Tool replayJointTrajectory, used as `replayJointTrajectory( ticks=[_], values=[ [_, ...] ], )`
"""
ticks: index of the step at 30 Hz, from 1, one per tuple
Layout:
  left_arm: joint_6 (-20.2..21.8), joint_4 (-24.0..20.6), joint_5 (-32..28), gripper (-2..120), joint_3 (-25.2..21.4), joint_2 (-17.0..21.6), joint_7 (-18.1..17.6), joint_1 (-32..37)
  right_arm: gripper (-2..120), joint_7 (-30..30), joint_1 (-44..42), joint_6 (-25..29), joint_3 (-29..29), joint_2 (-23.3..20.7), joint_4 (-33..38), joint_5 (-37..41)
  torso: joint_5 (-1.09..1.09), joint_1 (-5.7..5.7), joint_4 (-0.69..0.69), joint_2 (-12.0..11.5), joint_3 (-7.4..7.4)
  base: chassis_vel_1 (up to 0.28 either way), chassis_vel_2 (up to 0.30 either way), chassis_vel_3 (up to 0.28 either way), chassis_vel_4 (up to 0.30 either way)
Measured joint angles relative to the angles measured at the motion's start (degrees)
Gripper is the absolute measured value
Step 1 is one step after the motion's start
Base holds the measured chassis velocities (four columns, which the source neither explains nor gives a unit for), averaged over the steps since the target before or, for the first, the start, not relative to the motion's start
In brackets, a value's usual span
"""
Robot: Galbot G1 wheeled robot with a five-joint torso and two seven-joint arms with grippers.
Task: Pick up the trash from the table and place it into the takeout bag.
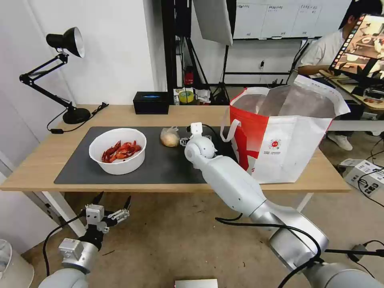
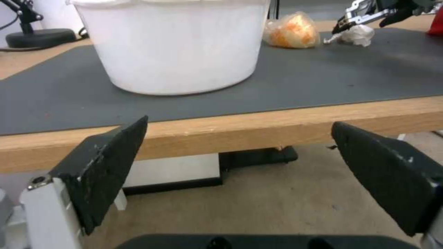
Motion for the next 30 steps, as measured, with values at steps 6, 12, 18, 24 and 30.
replayJointTrajectory(
  ticks=[6,12,18,24,30],
  values=[
    [-0.7,-0.2,0.3,100,-0.1,-0.4,0.0,0.4,100,-0.6,-0.5,0.0,0.0,-0.1,-0.3,-0.2,0.0,0.0,0.0,0.0,0.0,0.0,0.0,0.0,0.0],
    [-0.8,-0.6,0.9,100,-0.2,-0.7,0.0,1.1,100,-2.1,-0.7,0.3,0.1,-0.7,-0.6,-0.4,0.0,0.0,0.0,0.0,0.0,0.0,0.0,0.0,0.0],
    [-0.8,-1.2,1.2,100,-0.2,-0.9,0.0,1.6,100,-3.4,-0.5,0.5,0.1,-1.1,-0.8,-0.9,0.0,0.0,0.0,0.0,0.0,0.0,0.0,0.0,0.0],
    [-0.8,-1.6,1.5,100,-0.6,-1.3,0.0,2.4,100,-4.9,-0.3,1.5,-0.1,-1.1,-1.2,-1.8,0.0,0.0,0.0,0.0,0.0,0.0,0.0,0.0,0.0],
    [-0.9,-2.1,2.1,100,-0.8,-2.0,0.0,3.2,100,-6.2,-0.2,1.9,-0.2,-1.1,-1.5,-2.2,0.0,0.0,0.0,0.0,0.0,0.0,0.0,0.0,0.0]
  ],
)
